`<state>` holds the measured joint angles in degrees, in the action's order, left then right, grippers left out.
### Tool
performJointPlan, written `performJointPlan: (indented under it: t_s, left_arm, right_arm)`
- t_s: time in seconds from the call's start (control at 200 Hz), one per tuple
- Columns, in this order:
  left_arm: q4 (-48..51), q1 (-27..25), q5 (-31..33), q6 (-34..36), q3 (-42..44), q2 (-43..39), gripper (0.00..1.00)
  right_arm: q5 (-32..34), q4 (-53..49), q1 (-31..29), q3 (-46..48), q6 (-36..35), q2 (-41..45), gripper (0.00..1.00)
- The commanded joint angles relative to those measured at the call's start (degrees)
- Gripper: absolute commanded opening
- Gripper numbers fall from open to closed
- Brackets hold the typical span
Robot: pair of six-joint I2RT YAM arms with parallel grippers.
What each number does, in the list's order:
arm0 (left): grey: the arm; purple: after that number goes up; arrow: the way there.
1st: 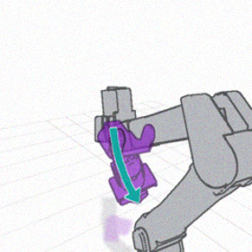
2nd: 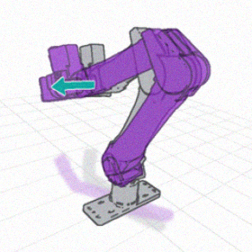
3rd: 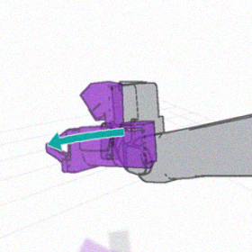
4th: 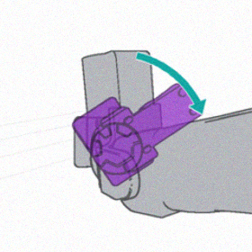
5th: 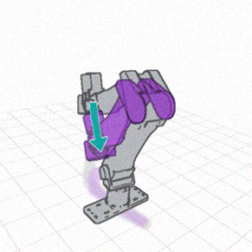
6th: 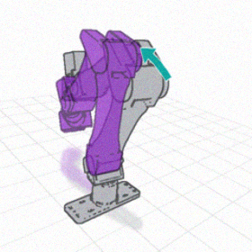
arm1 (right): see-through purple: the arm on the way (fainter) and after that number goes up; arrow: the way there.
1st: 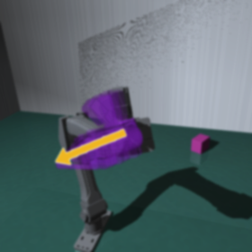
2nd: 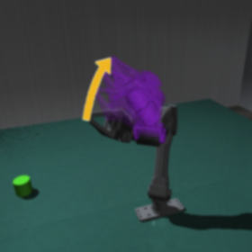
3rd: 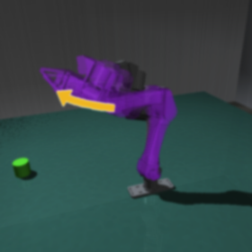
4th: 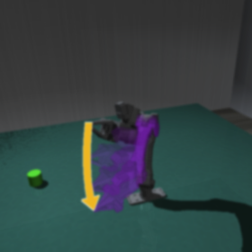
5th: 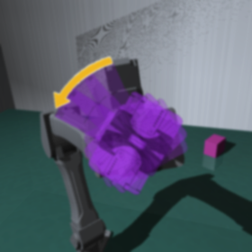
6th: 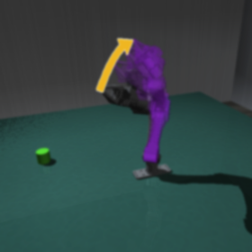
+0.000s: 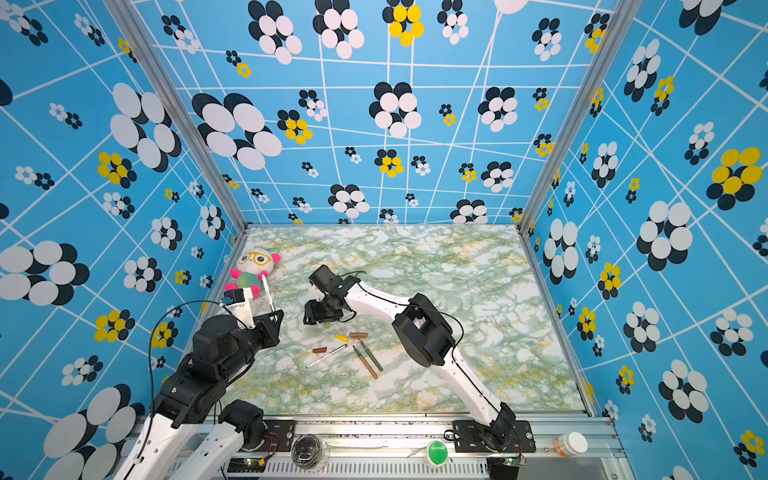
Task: Insert the pens into the pen caps
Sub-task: 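Move the right gripper to the lime cap and grasp it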
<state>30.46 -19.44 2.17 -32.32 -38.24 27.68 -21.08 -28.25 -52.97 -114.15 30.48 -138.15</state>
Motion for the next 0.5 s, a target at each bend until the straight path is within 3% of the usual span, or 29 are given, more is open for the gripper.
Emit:
performJointPlan:
  t_s: [0.0,0.115,0.495]
  left_arm:
    - [-0.11,0.37,-0.07,0.51,0.36,0.31,0.00]
    - [-0.27,0.31,-0.23,0.47,0.43,0.68,0.00]
    - [-1.34,0.34,-1.10,0.13,0.07,2.02,0.00]
  right_arm:
    - [5.38,-3.15,-0.21,1.84,-2.36,4.92,0.55]
    - [11.44,-7.11,-0.25,1.88,-3.02,5.31,0.55]
    - [17.28,-16.03,-1.60,-6.18,-6.70,-1.82,0.46]
